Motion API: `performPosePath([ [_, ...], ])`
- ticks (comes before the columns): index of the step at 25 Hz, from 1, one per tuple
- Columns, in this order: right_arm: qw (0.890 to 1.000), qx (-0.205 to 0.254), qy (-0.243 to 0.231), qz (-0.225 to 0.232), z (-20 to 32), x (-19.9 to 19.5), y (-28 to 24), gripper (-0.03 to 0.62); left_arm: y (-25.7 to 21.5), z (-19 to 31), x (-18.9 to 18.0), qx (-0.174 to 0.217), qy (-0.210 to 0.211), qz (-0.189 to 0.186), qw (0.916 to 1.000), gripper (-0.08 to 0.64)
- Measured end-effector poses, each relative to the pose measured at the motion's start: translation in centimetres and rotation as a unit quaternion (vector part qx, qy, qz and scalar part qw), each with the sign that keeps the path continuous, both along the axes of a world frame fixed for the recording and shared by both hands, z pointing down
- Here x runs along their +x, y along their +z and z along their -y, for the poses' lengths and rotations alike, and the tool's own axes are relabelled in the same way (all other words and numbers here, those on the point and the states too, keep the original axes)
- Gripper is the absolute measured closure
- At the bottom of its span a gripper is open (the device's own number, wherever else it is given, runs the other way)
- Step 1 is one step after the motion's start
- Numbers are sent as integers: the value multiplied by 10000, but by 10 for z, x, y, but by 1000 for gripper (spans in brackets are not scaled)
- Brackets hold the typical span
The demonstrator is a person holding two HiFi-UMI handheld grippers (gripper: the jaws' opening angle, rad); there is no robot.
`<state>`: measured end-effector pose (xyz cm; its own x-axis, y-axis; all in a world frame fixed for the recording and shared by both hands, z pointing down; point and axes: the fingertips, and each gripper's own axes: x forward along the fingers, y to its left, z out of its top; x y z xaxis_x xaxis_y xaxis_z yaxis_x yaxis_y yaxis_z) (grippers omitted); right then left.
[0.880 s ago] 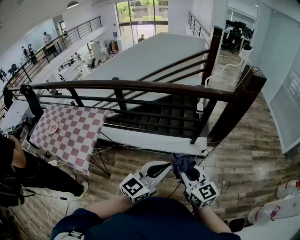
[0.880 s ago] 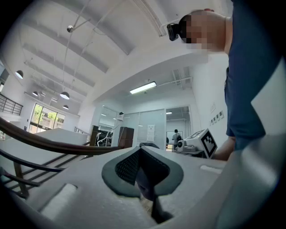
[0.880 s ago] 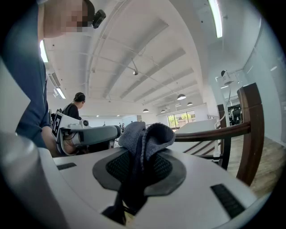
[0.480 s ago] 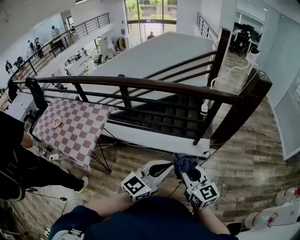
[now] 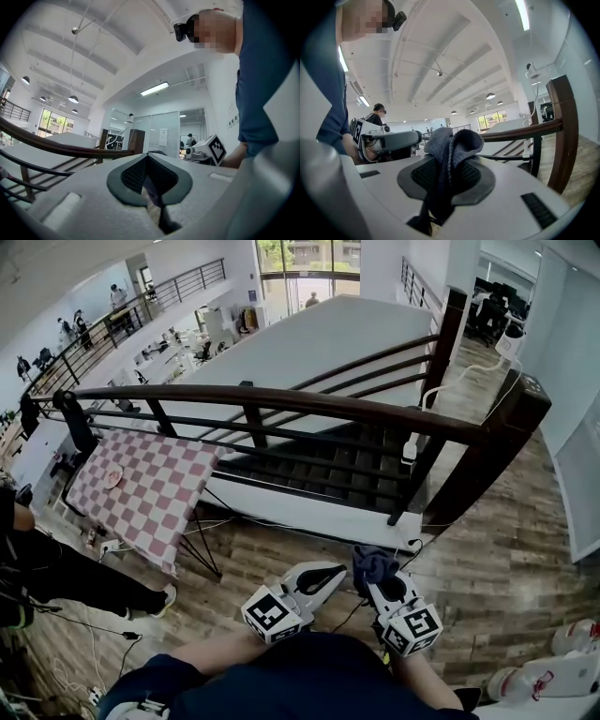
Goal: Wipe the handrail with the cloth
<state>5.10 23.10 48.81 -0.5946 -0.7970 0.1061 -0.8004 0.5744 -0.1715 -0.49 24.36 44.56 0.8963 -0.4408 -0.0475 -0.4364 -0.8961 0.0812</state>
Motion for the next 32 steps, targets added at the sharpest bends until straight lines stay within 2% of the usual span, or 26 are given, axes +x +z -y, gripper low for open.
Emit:
performPosePath([
  [6,9999,-54,125,-73,58,3,5,500,3,65,-1,29,72,-86,9999,564],
  [15,9969,-167,633,-433,208,-26,2,500,2,228,-29,159,647,-232,9975,563],
  [21,9935,-113,944,-627,275,-32,-9,500,-10,307,-36,61,905,-303,9954,565],
  [24,9933,-232,942,-635,291,-31,-2,500,-10,327,-32,35,979,-448,9942,565],
  [29,9931,-337,924,-631,312,-17,5,500,-11,346,-20,-53,907,-407,9950,563],
  [32,9935,-236,912,-640,326,1,-1,500,-12,350,-3,-81,917,-379,9950,564],
])
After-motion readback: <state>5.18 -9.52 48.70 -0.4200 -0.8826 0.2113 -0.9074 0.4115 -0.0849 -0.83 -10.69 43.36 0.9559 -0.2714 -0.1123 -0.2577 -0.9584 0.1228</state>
